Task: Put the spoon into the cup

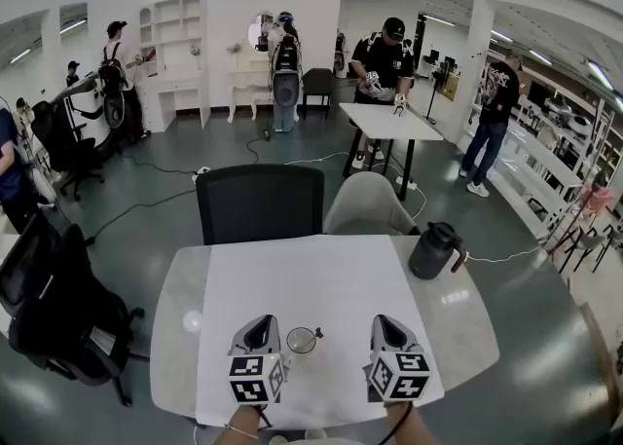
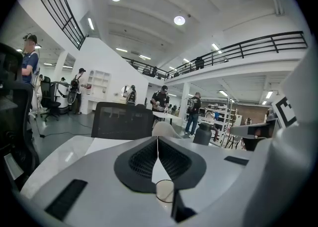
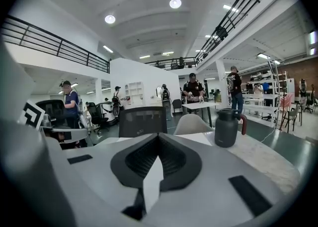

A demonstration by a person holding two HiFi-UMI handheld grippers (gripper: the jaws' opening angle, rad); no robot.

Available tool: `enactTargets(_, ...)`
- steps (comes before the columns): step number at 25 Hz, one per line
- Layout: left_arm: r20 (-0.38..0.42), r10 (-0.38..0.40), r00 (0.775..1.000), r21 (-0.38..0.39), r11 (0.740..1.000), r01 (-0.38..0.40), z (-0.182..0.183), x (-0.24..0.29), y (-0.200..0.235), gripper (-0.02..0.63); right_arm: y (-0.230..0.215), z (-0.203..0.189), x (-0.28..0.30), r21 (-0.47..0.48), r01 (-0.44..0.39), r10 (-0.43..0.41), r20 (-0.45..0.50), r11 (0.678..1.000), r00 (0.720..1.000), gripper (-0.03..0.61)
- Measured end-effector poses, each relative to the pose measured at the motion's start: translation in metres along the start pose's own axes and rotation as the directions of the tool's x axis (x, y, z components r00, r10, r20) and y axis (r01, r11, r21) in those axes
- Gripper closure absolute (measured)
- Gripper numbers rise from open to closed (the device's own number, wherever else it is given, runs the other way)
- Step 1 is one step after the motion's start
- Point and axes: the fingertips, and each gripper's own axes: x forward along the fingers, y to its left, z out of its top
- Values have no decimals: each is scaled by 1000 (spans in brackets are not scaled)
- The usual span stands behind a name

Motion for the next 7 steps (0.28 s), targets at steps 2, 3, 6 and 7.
enactTargets(2, -1, 1, 1000, 2, 1000, -1, -1, 1, -1, 592, -1, -1, 1, 2, -2, 2, -1, 1000, 1000, 548)
enactTargets(3, -1, 1, 1000, 2, 1000, -1, -1, 2, -1, 592, -1, -1, 1, 2, -3, 3, -2, 1000, 1000, 548)
enactTargets(6, 4, 2, 1000, 4, 1000, -2, 0, 1, -1, 592, -1, -1, 1, 4, -7, 7, -3, 1000, 1000, 548)
enactTargets(7, 6, 2, 1000, 5, 1000, -2, 1, 1, -1, 592, -1, -2, 1, 5, -9, 9, -3, 1000, 1000, 548)
